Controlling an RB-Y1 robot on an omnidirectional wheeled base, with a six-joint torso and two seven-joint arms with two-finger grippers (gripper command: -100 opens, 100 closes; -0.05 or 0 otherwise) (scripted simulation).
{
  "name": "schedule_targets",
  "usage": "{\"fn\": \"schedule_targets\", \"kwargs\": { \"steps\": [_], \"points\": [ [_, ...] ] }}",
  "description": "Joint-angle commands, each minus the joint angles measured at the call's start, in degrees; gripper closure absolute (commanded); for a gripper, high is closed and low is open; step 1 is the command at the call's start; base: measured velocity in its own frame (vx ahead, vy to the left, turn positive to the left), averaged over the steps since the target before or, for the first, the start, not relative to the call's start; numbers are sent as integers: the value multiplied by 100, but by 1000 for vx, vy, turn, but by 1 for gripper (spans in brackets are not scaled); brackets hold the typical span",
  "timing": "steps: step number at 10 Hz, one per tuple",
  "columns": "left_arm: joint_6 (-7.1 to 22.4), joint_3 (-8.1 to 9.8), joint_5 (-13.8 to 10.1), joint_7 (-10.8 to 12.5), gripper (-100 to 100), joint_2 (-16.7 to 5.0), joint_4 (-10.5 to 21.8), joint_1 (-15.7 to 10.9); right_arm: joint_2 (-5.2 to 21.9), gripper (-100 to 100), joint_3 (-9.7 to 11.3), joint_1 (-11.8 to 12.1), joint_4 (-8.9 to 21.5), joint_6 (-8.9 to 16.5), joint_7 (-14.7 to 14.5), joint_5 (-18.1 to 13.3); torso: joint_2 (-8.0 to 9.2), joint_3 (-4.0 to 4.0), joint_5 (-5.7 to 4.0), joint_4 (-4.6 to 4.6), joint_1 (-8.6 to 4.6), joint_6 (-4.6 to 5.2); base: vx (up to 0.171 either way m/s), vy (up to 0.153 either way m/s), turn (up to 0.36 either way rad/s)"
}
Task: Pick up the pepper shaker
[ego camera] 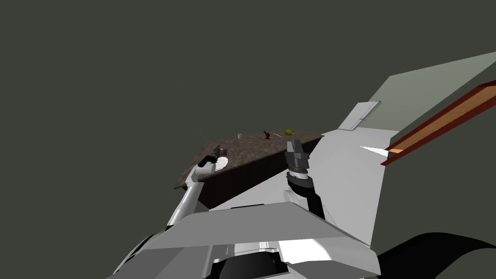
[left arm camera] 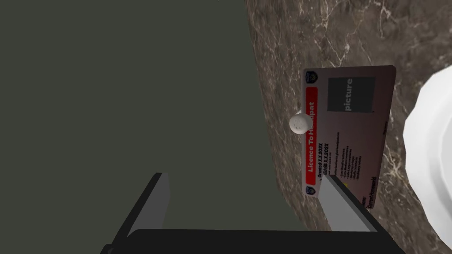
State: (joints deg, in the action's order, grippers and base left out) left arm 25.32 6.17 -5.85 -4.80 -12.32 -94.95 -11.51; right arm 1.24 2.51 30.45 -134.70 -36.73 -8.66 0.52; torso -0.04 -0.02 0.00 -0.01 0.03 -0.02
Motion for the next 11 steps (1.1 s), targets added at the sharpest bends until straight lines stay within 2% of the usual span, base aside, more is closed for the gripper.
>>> {"fn": "schedule_targets", "kwargs": {
  "steps": [1, 2, 3, 4, 5, 6, 7, 10, 11],
  "points": [
    [226, 6, -20, -34, -100, -40, 126, -106, 0, 0, 0, 0, 0, 0, 0, 0, 0, 0, 0, 0, 0, 0, 8, 3, -51],
    [436, 14, -36, -102, -100, -105, 311, -280, 0, 0, 0, 0, 0, 0, 0, 0, 1, 0, 0, 0, 1, -2, 12, 6, -100],
    [523, 14, -36, -102, -100, -105, 311, -280, 0, 0, 0, 0, 0, 0, 0, 0, -1, -1, 0, 0, 2, 0, 13, 7, -61],
    [713, 19, -51, -177, -100, -175, 492, -445, 0, 0, 0, 0, 0, 0, 0, 0, -1, -1, 1, -1, 2, -2, 19, 7, -92],
    [812, 19, -51, -177, -100, -175, 492, -445, 0, 0, 0, 0, 0, 0, 0, 0, -3, -2, 1, -1, 3, -1, 16, 11, -44],
    [979, 20, -64, -257, -100, -252, 667, -602, 0, 0, 0, 0, 0, 0, 0, 0, -2, -2, 1, -1, 4, -3, 18, 14, -85],
    [1091, 20, -64, -257, -100, -252, 667, -602, 0, 0, 0, 0, 0, 0, 0, 0, -3, -2, 1, -1, 6, -1, 16, 13, -50],
    [1560, 13, -85, -429, -100, -419, 1006, -889, 0, 0, 0, 1, 0, 0, 0, 0, -4, -3, 2, -2, 6, -3, 24, 17, -79],
    [1615, 13, -85, -429, -100, -419, 1006, -889, 0, 0, 0, 0, 0, 0, 0, 0, -7, -4, 1, -1, 7, -2, 24, 20, -41]
  ]
}}
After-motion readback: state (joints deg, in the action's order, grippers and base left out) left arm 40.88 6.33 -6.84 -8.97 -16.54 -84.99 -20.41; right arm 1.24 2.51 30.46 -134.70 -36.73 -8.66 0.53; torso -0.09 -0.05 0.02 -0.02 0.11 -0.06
